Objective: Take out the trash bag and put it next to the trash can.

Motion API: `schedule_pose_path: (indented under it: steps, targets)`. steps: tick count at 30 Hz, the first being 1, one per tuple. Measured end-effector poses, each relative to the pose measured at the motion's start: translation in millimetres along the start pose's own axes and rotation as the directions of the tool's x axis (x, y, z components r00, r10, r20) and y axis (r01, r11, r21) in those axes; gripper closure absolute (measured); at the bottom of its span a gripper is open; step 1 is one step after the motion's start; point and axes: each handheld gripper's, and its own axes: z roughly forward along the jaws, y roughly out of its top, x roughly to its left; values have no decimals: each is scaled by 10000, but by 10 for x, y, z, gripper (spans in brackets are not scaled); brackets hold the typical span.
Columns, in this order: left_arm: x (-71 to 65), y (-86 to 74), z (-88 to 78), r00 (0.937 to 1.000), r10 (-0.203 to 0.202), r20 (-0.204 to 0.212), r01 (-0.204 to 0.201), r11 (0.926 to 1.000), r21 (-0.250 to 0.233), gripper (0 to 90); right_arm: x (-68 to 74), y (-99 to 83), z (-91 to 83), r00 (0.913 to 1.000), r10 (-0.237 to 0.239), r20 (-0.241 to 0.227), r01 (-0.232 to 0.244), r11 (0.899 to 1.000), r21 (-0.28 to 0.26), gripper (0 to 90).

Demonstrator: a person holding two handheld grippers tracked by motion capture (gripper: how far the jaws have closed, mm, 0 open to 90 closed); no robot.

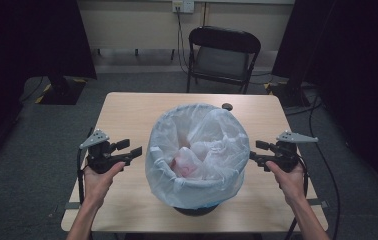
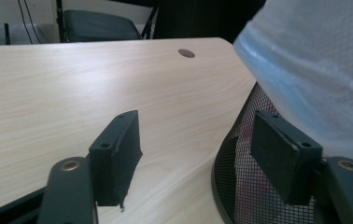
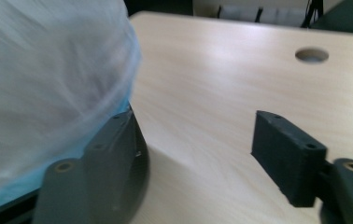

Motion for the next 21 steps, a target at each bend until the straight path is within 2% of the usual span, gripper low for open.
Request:
schedule_pose_path:
  steps: [1,3,4,5,6,7,9,10,14,15,16,18,19,21]
  targets:
    - [-17,26,-31,10000,-36,12,36,9999,-168,366,22,38,-32,9999,0,-130,-2,9999,-144,351]
    - [-113,153,-111,9991,272,309,-254,9980,-574,405,90,172,-103,9990,-144,-417,120,9983,-574,397]
    - [-146,191,-130,9986,353,389,-326,9972,-670,413,124,237,-135,9983,-191,-550,144,9963,-844,414]
    - [-146,191,-130,9986,353,389,-326,9972,-670,423,124,237,-135,9983,-191,-550,144,9963,-844,414]
    - [-217,263,-165,9975,481,522,-433,9950,-902,423,148,276,-151,9976,-206,-663,140,9950,-985,428]
    - [-307,350,-204,9946,658,798,-563,9917,-1158,429,214,392,-196,9964,-284,-798,176,9909,-1334,453]
    - [-340,386,-221,9935,700,897,-584,9903,-1260,424,243,444,-215,9960,-323,-834,198,9891,-1461,459]
    - [-427,481,-258,9904,737,1172,-569,9884,-1408,401,313,551,-257,9953,-469,-851,326,9863,-1619,448]
    - [-604,636,-283,9871,991,1256,-837,9890,-1222,324,440,763,-366,9942,-653,-853,464,9772,-2074,399]
    - [-642,663,-287,9888,1088,1021,-963,9881,-1201,322,470,814,-393,9927,-729,-958,506,9749,-2170,361]
    - [-670,686,-288,9880,1145,1033,-1011,9868,-1268,314,501,862,-410,9904,-739,-1167,471,9749,-2175,345]
    - [-703,730,-279,9841,1072,1414,-884,9872,-1330,273,585,936,-454,9870,-974,-1279,663,9714,-2282,323]
    - [-724,747,-266,9829,1145,1440,-950,9861,-1360,275,630,961,-463,9854,-1079,-1317,758,9707,-2279,314]
    - [-766,784,-215,9817,1232,1451,-1054,9866,-1245,257,717,984,-429,9818,-1310,-1378,1043,9771,-1857,284]
